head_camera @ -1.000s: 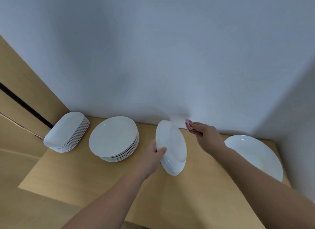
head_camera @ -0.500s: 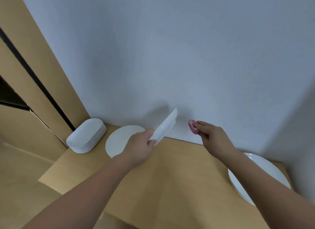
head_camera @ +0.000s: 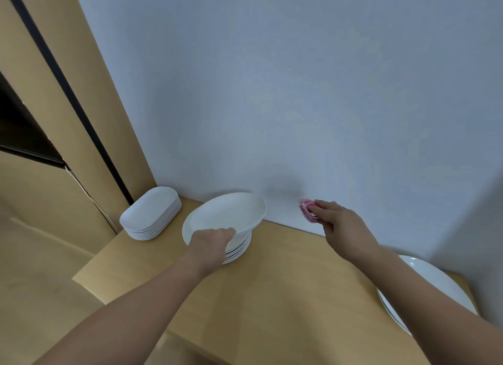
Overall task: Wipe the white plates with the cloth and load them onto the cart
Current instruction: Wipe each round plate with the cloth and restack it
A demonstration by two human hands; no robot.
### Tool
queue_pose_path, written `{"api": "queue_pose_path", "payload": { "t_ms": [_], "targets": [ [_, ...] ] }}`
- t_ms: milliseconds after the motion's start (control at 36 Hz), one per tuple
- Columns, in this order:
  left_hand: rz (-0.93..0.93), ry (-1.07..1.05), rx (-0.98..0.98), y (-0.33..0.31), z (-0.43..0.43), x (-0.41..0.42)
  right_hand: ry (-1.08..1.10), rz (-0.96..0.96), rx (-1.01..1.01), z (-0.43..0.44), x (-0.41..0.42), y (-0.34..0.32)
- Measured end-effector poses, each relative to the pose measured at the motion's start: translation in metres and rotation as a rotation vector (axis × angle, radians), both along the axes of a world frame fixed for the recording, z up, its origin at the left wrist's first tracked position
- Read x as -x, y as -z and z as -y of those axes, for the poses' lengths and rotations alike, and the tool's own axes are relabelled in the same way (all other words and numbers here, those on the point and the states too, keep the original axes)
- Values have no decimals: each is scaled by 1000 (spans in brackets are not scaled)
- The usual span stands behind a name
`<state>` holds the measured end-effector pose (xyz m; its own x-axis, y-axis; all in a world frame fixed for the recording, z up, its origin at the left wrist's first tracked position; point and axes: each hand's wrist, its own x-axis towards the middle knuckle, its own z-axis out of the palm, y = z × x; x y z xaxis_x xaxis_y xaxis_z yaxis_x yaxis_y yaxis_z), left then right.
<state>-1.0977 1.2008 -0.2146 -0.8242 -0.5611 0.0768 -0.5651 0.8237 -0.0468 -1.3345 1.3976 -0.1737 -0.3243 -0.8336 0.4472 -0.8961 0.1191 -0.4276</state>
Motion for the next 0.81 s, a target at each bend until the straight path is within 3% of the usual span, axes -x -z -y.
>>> {"api": "queue_pose_path", "payload": {
  "t_ms": [806],
  "targets": [
    [204, -3, -106, 67, 49, -10, 66, -47, -72, 20, -26, 26]
  ]
}}
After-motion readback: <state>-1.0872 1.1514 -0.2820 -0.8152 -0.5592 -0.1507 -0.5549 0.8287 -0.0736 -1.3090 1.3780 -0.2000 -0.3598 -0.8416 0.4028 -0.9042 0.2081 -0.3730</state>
